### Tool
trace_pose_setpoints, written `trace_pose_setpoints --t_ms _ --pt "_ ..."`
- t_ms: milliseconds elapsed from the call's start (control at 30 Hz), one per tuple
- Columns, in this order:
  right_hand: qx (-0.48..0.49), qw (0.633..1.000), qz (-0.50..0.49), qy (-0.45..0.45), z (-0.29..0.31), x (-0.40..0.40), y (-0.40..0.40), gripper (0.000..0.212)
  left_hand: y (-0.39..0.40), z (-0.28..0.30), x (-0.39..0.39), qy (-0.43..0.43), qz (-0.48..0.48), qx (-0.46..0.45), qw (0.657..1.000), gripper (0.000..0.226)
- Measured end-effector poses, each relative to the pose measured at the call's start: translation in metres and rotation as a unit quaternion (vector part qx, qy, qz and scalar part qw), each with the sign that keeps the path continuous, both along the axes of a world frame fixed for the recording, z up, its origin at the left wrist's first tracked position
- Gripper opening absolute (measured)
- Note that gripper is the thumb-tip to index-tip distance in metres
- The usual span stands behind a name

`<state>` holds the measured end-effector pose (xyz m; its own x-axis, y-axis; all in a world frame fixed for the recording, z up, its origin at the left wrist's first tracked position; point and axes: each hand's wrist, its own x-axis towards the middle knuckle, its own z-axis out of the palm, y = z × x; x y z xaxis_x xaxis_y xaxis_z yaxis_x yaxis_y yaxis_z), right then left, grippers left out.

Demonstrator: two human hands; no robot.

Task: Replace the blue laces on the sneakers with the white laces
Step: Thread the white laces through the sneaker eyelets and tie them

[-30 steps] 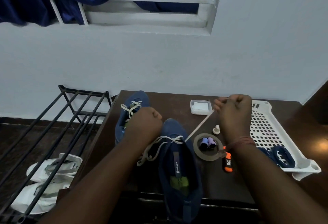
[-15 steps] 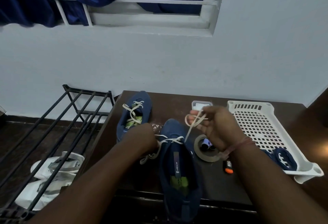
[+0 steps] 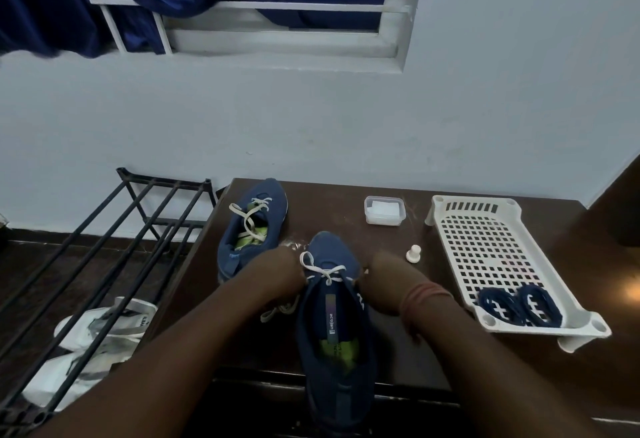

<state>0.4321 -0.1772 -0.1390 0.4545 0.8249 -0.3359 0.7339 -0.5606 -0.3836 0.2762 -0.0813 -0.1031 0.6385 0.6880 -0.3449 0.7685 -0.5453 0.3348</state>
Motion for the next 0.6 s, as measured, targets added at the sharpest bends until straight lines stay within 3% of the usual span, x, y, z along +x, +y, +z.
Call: trace_pose_setpoints --t_ms 67,233,333,433,533,600 --pt "-0.019 0.998 -0.036 -0.057 0.010 0.012 -0.001 0.013 0.003 -0.001 -0.002 0.022 0.004 -0.011 1.000 0.029" --pt "0.033 0.966 -0.223 -0.130 0.031 0.047 -0.025 0.018 0.007 -0.002 -0.005 0.013 0.017 -0.025 0.999 0.023" --pt "-0.015 0.989 -0.120 -0.089 0.025 0.035 -0.023 0.013 0.000 0.002 -0.001 -0.020 0.027 -0.046 0.998 0.027" --pt "0.030 0.999 -0.010 -0.021 0.021 0.011 -0.010 0.026 0.001 -0.001 0.003 -0.058 0.061 -0.067 0.994 0.030" --pt "0.005 0.997 0.063 -0.040 0.010 -0.005 0.000 0.021 0.000 -0.004 0.004 -0.084 0.075 -0.078 0.991 0.031" --pt "-0.023 0.997 0.060 -0.031 0.005 -0.005 0.002 0.021 0.002 -0.007 0.003 -0.093 0.085 -0.080 0.989 0.032"
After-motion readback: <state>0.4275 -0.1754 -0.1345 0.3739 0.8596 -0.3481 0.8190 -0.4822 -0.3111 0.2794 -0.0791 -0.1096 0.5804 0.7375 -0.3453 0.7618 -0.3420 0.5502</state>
